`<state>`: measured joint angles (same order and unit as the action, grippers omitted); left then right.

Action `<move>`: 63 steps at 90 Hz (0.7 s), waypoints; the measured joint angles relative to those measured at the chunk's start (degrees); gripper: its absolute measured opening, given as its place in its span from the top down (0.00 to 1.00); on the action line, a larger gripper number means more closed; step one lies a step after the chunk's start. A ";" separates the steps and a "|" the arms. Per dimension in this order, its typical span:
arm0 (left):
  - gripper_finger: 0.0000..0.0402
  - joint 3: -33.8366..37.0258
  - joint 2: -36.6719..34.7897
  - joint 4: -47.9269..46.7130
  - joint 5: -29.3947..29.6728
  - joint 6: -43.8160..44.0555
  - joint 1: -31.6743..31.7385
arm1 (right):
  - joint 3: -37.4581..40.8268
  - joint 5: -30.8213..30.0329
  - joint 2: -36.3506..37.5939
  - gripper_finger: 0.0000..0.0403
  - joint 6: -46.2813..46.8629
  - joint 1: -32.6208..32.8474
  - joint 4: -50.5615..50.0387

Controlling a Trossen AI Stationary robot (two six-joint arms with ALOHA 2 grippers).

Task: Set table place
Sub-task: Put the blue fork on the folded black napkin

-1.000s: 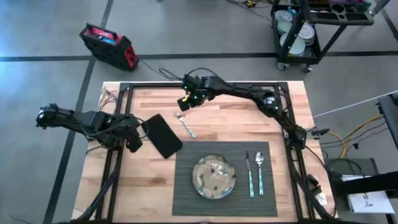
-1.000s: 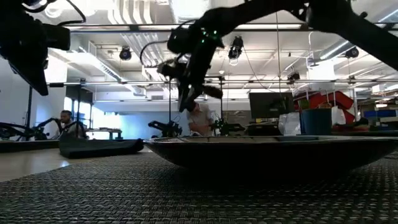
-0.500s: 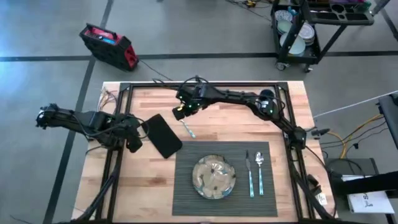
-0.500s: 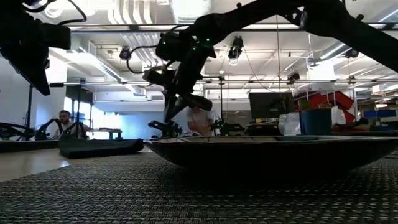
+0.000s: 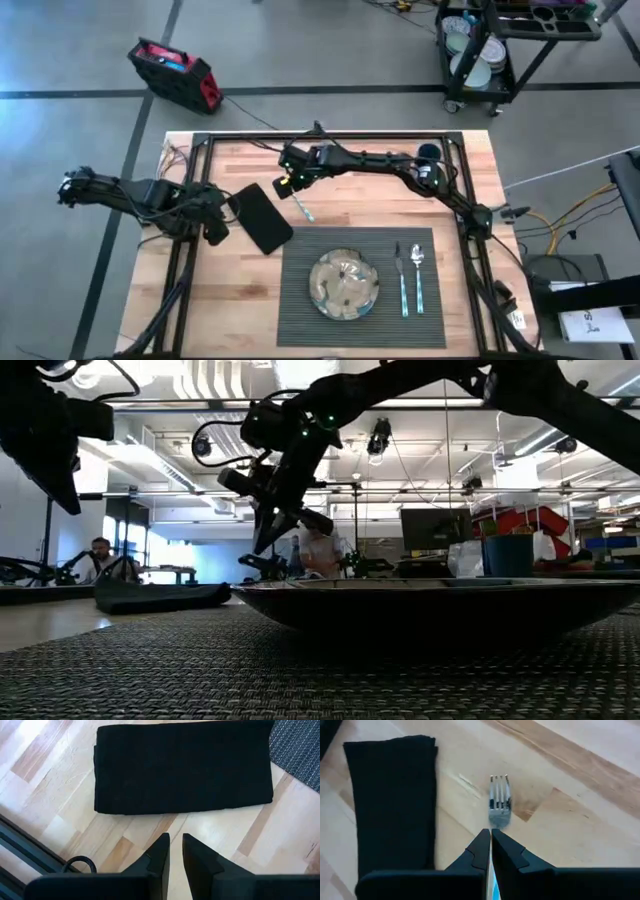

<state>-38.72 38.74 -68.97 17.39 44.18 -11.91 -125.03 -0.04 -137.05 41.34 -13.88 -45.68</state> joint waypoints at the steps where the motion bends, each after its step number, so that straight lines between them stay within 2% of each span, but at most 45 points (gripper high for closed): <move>1: 0.91 0.00 0.00 0.00 0.00 0.00 0.01 | 0.00 0.00 0.00 1.00 0.00 0.01 -0.08; 26: 0.91 0.00 0.00 0.22 0.00 0.00 -0.01 | 0.57 -2.89 0.00 0.97 0.68 0.12 -1.02; 51: 0.91 0.00 0.02 0.44 0.00 0.00 0.01 | 3.71 -0.95 0.00 0.74 0.92 0.76 -1.03; 63: 0.91 0.00 0.02 0.44 0.00 0.00 0.01 | 5.19 -0.98 0.00 0.67 1.10 1.56 -0.91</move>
<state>-38.72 38.76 -68.53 17.39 44.18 -11.90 -119.84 -1.02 -137.05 42.44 -12.32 -46.59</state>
